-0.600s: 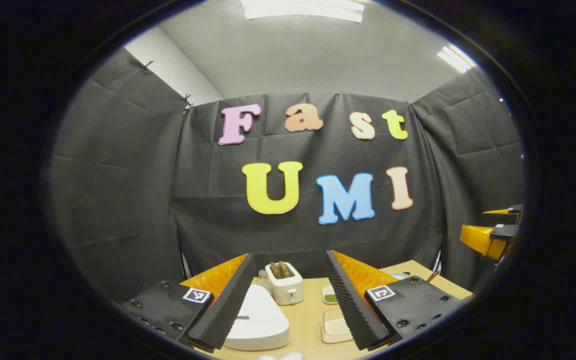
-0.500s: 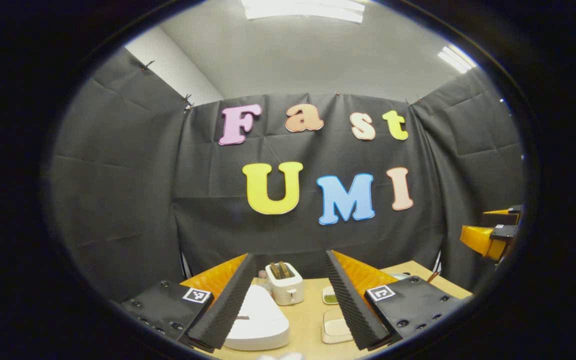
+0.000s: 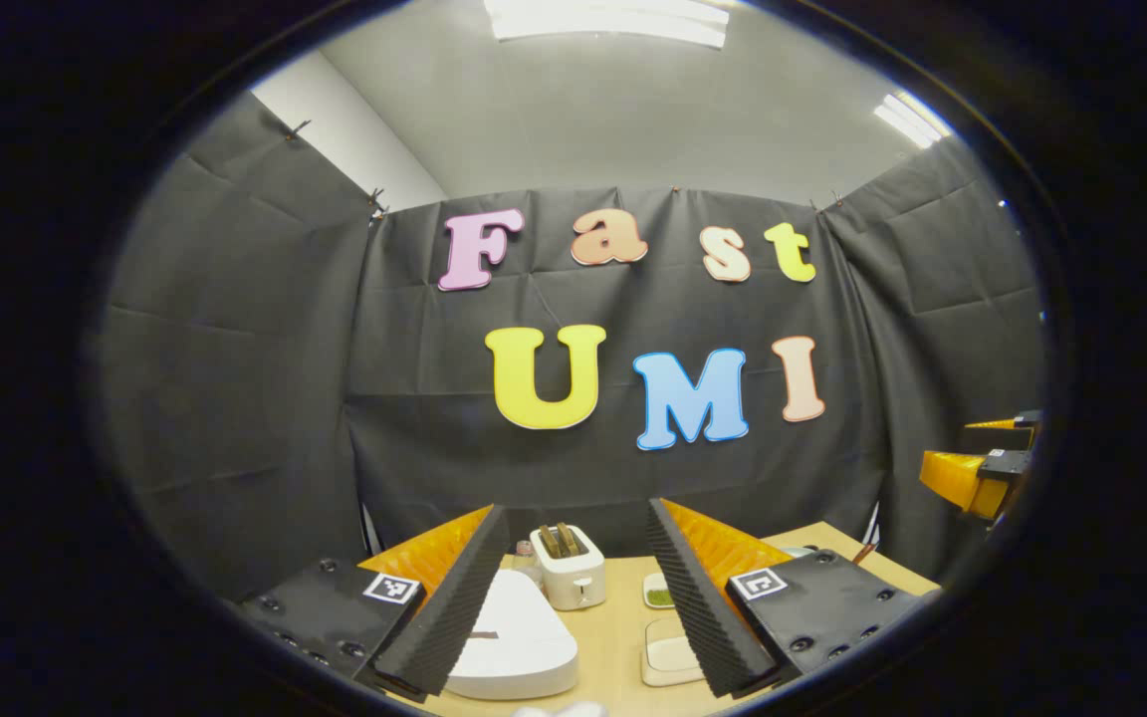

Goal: Close the left gripper, press the button to open the rice cooker; take a wooden spoon from the chopstick holder with the right hand, scoop a spoonful of rice and pour it into the rice cooker, then put the wooden spoon back into the chopstick holder.

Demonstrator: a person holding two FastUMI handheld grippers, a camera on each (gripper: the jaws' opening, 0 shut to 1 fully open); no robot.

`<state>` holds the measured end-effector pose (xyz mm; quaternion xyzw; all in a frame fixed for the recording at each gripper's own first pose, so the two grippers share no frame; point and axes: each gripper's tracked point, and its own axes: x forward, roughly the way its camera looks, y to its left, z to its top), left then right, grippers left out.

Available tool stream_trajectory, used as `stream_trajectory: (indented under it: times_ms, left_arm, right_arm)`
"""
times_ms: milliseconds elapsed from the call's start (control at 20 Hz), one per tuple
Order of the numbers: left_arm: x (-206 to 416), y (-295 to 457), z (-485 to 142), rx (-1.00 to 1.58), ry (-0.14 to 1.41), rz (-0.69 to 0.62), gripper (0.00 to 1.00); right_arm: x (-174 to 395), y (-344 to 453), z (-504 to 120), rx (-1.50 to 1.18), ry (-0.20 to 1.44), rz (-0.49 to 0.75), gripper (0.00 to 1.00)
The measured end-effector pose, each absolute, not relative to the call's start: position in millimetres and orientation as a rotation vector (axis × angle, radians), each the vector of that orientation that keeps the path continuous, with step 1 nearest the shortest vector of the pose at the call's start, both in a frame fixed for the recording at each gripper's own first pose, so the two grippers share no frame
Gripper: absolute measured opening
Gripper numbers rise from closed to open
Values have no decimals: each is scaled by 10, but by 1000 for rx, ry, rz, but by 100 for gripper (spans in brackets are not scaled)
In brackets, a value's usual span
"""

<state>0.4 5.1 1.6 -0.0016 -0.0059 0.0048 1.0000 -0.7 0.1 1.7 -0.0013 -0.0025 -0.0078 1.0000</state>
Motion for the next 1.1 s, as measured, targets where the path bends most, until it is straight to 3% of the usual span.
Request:
stream_trajectory:
  times_ms: [700,950,1100]
  left_arm:
    - [61,72,-61,-14,8,14,98]
    - [80,45,-120,-14,27,1,67]
    - [66,49,-284,-63,93,-9,8]
  right_arm:
    - [29,17,-43,24,17,-3,96]
    - [30,15,-44,27,19,-2,96]
    - [40,27,-56,20,19,-3,96]
